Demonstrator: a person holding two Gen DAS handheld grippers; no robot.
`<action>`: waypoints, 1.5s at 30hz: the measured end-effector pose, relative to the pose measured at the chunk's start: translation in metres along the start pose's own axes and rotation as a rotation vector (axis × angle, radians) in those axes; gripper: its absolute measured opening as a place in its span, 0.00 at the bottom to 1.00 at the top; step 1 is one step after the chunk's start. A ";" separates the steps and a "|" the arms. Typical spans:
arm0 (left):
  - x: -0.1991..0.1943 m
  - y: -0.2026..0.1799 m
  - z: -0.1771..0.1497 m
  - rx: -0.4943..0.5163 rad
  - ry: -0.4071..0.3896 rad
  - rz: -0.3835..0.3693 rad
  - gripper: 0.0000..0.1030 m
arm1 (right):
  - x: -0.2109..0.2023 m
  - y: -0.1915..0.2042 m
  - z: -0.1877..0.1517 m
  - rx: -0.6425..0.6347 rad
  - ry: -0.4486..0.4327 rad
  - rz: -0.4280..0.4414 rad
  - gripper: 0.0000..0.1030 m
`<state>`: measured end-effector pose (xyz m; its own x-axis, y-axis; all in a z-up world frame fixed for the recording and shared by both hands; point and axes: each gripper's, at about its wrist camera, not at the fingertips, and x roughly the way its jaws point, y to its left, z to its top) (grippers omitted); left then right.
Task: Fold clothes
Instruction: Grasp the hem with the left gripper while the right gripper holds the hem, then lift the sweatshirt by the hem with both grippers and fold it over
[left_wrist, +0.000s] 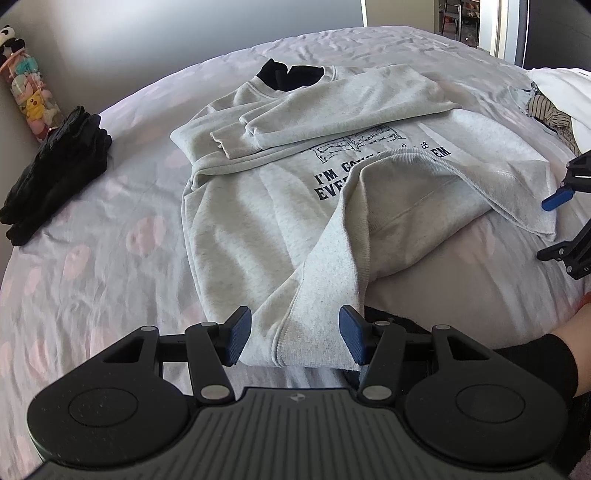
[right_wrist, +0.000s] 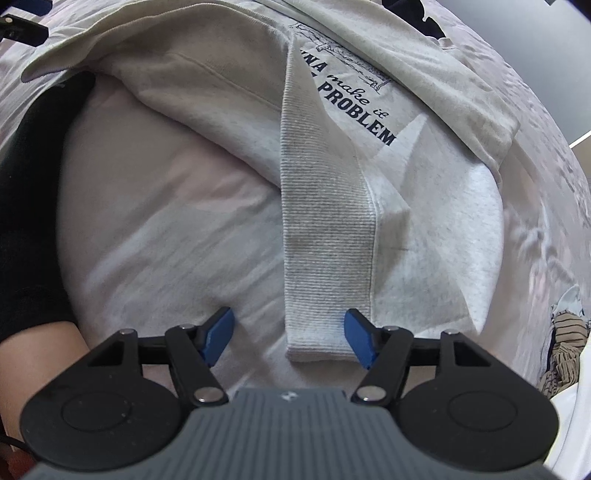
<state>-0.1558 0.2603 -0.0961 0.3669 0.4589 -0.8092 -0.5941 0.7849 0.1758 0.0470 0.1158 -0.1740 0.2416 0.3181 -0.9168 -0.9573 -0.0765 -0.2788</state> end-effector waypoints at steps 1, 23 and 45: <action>-0.002 0.000 -0.001 0.007 -0.002 -0.009 0.60 | 0.000 0.000 0.000 -0.011 0.005 -0.014 0.67; 0.012 -0.018 -0.024 0.174 0.062 -0.097 0.63 | 0.008 -0.009 -0.008 -0.011 0.047 -0.019 0.38; 0.022 -0.055 -0.023 0.301 -0.086 0.165 0.06 | -0.005 -0.013 -0.008 0.027 0.019 -0.051 0.28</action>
<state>-0.1310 0.2177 -0.1363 0.3500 0.6127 -0.7086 -0.4169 0.7793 0.4679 0.0592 0.1071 -0.1679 0.2926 0.3032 -0.9069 -0.9476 -0.0349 -0.3175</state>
